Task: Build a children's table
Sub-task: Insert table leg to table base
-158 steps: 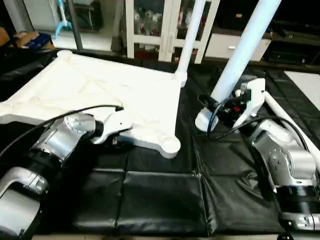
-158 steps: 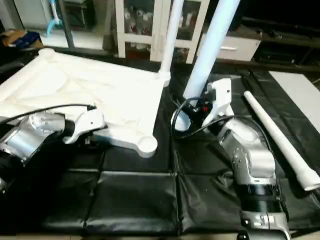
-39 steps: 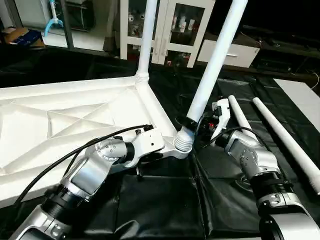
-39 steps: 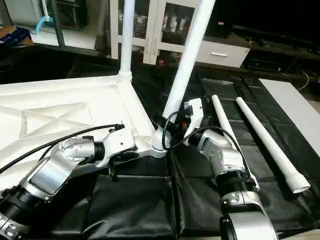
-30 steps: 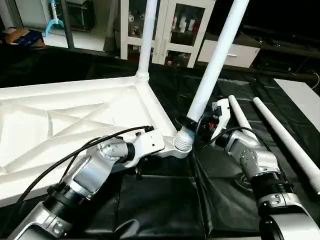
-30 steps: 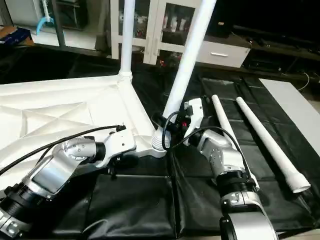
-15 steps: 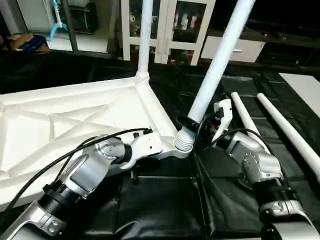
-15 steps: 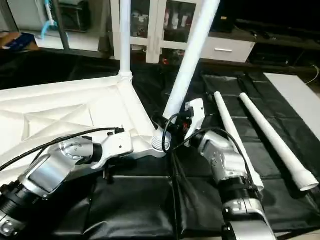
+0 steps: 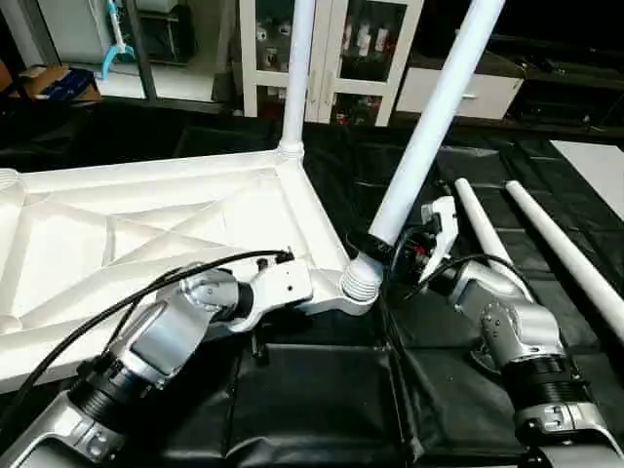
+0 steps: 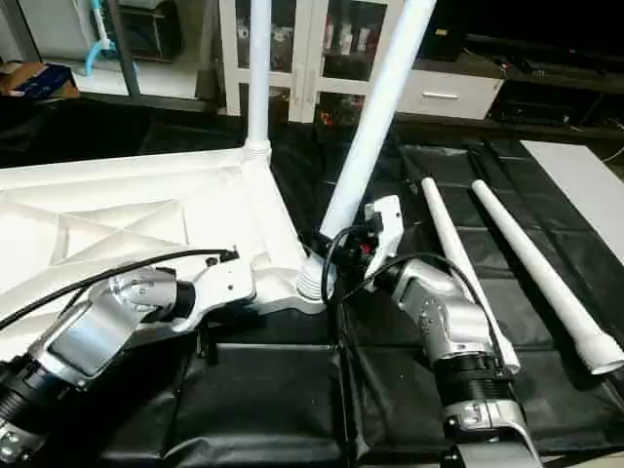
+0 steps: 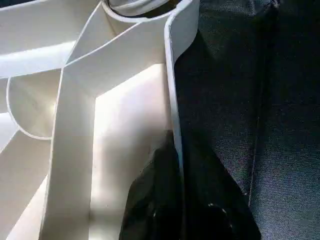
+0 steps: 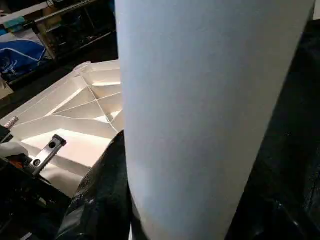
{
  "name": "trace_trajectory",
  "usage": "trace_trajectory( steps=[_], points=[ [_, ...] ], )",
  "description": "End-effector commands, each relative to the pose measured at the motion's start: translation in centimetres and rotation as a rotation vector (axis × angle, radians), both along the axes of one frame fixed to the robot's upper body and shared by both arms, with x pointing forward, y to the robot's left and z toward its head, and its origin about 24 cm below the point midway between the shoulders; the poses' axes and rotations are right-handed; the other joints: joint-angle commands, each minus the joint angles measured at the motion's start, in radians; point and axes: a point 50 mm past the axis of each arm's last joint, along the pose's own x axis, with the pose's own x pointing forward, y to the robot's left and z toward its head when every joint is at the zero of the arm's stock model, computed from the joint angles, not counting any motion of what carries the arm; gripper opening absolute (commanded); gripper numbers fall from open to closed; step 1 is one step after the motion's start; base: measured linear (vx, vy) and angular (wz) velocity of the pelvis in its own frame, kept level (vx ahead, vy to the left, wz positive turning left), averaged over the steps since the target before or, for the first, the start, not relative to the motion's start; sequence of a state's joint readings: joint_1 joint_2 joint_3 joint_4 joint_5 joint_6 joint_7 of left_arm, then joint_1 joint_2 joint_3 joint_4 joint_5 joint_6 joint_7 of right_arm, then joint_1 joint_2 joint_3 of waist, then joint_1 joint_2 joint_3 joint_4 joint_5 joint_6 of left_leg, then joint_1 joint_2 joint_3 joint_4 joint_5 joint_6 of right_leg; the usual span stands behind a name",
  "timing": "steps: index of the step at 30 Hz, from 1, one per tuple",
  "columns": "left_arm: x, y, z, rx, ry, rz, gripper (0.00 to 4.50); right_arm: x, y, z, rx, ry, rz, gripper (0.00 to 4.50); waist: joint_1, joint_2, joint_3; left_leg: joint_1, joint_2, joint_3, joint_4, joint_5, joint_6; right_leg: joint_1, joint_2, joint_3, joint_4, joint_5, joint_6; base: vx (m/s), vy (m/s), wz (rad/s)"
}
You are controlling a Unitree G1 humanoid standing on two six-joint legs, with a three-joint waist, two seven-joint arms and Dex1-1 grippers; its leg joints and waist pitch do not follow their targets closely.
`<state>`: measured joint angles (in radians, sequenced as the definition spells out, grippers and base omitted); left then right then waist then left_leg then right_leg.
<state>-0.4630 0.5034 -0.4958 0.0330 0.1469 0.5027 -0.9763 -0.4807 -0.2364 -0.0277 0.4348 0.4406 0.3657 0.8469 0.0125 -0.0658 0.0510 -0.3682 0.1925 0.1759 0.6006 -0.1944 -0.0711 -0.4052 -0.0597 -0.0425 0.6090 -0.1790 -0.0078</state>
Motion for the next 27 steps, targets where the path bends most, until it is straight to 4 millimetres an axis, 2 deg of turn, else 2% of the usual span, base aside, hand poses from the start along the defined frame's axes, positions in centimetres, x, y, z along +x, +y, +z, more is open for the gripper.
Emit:
trace_trajectory(
  steps=[1,5,9,13,14,15,17,20,22,23,24,25,27],
  points=[
    [-0.8,0.4,-1.6,0.038,0.057,0.003,0.01,0.0,-1.8,-0.1,-0.042,0.011,-0.065,1.86,-0.002,0.005,-0.046,0.012,0.041,-0.01,-0.084,-0.236,0.0,0.03,-0.071,0.043,-0.081,-0.318,-0.18,0.0,0.0,0.0],
    [-0.7,0.1,-1.5,0.018,0.036,-0.002,0.01,-0.1,-1.9,-0.6,-0.035,0.029,-0.074,1.86,-0.003,0.006,-0.045,0.012,0.041,-0.01,-0.084,-0.239,0.0,0.03,-0.07,0.043,-0.081,-0.311,-0.182,0.0,0.0,0.0],
    [-0.4,0.0,-1.2,0.002,0.006,0.004,0.01,-0.2,-2.2,-1.1,-0.018,0.056,-0.096,1.86,-0.001,0.004,-0.043,0.013,0.04,-0.01,-0.085,-0.264,-0.002,0.027,-0.072,0.044,-0.088,-0.366,-0.167,0.0,0.0,0.0],
    [-0.3,0.0,-1.0,-0.002,-0.001,0.005,0.01,-0.4,-2.5,-1.8,-0.026,0.081,-0.111,1.86,-0.001,0.004,-0.043,0.013,0.041,-0.011,-0.086,-0.266,-0.006,0.027,-0.071,0.044,-0.087,-0.362,-0.167,0.0,0.0,0.0],
    [-0.3,0.0,-1.1,-0.003,0.002,0.006,0.01,-0.5,-2.6,-2.1,-0.025,0.095,-0.119,1.86,-0.003,-0.007,-0.043,0.011,0.041,-0.009,-0.085,-0.261,-0.002,0.027,-0.071,0.044,-0.088,-0.364,-0.165,0.0,0.0,0.0],
    [-0.4,0.0,-1.1,-0.001,0.005,0.003,0.01,-0.7,-2.7,-2.4,-0.029,0.109,-0.126,1.86,0.001,-0.001,-0.042,0.014,0.041,-0.01,-0.086,-0.26,0.0,0.026,-0.073,0.045,-0.088,-0.371,-0.164,0.0,0.0,0.0],
    [-0.4,0.0,-1.1,-0.001,0.008,0.002,0.01,-0.9,-2.8,-3.0,-0.058,0.124,-0.129,1.86,0.001,-0.001,-0.042,0.012,0.042,-0.01,-0.087,-0.258,-0.001,0.026,-0.072,0.044,-0.088,-0.373,-0.161,0.0,0.0,0.0],
    [-0.5,0.0,-1.2,-0.002,0.012,0.001,0.01,-1.5,-2.9,-4.2,-0.201,0.118,-0.112,1.86,0.001,-0.002,-0.041,0.013,0.042,-0.011,-0.087,-0.274,-0.007,0.024,-0.073,0.044,-0.091,-0.396,-0.153,0.0,0.0,0.0],
    [-0.5,0.0,-1.2,-0.001,0.01,0.002,0.01,-1.7,-2.9,-4.4,-0.24,0.102,-0.1,1.86,0.0,-0.003,-0.04,0.012,0.041,-0.012,-0.088,-0.284,-0.009,0.023,-0.074,0.044,-0.093,-0.412,-0.146,0.0,0.0,0.0],
    [-0.4,0.1,-1.2,-0.001,0.008,0.006,0.01,-1.8,-2.8,-4.4,-0.231,0.099,-0.108,1.86,-0.004,-0.002,-0.037,0.014,0.04,-0.014,-0.09,-0.323,-0.015,0.019,-0.073,0.044,-0.099,-0.465,-0.128,0.0,0.0,0.0],
    [-0.4,0.1,-1.2,-0.001,0.007,0.008,0.01,-1.8,-2.9,-4.3,-0.229,0.093,-0.112,1.86,-0.004,-0.003,-0.038,0.016,0.041,-0.015,-0.09,-0.336,-0.016,0.018,-0.073,0.044,-0.1,-0.481,-0.125,0.0,0.0,0.0],
    [-0.4,0.1,-1.2,0.0,0.006,0.009,0.01,-1.8,-2.9,-4.3,-0.229,0.09,-0.113,1.86,-0.005,-0.007,-0.039,0.017,0.041,-0.015,-0.089,-0.343,-0.016,0.017,-0.074,0.044,-0.102,-0.492,-0.12,0.0,0.0,0.0],
    [-0.3,0.1,-1.2,0.003,0.002,0.013,0.01,-1.8,-3.0,-4.1,-0.224,0.067,-0.13,1.86,-0.005,-0.006,-0.041,0.015,0.042,-0.017,-0.091,-0.336,-0.014,0.017,-0.074,0.044,-0.101,-0.481,-0.116,0.0,0.0,0.0]
  ],
)
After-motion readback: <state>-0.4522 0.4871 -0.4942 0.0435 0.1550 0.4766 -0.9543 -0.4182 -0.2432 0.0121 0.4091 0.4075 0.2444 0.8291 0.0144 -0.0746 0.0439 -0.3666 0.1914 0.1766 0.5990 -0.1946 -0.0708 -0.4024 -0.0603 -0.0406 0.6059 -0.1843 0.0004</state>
